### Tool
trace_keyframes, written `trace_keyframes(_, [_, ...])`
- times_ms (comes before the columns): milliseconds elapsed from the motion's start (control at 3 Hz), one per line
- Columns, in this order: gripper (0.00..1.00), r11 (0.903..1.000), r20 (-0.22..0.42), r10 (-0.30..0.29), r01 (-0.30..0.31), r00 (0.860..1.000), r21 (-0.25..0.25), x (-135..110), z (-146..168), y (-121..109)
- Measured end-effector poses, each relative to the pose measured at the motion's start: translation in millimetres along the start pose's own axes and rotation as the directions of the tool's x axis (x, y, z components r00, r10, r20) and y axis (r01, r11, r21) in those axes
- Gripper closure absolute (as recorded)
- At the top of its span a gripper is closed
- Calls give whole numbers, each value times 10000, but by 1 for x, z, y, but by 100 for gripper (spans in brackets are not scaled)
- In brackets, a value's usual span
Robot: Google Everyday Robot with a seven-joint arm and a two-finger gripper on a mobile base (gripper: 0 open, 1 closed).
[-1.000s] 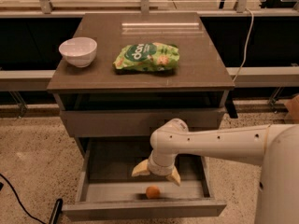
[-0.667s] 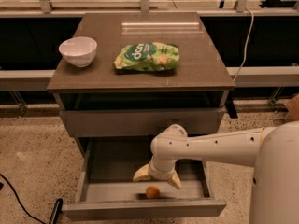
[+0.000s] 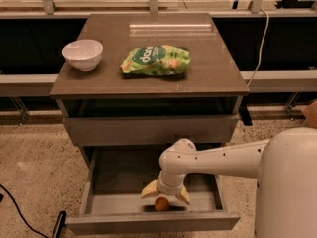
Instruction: Pick orange from middle drawer and place on counter
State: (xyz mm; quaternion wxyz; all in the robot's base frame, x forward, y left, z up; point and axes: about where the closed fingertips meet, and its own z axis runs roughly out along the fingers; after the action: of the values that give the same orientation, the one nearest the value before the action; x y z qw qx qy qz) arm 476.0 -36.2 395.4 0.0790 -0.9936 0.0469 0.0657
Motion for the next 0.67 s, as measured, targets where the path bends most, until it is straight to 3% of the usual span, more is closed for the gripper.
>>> trace_keyframes(333, [11,9997,179,-175,178,9997,-170,-1,14,1])
trace_keyframes(667, [42,9990,425,-302,316,9986,-310,-5,25,2])
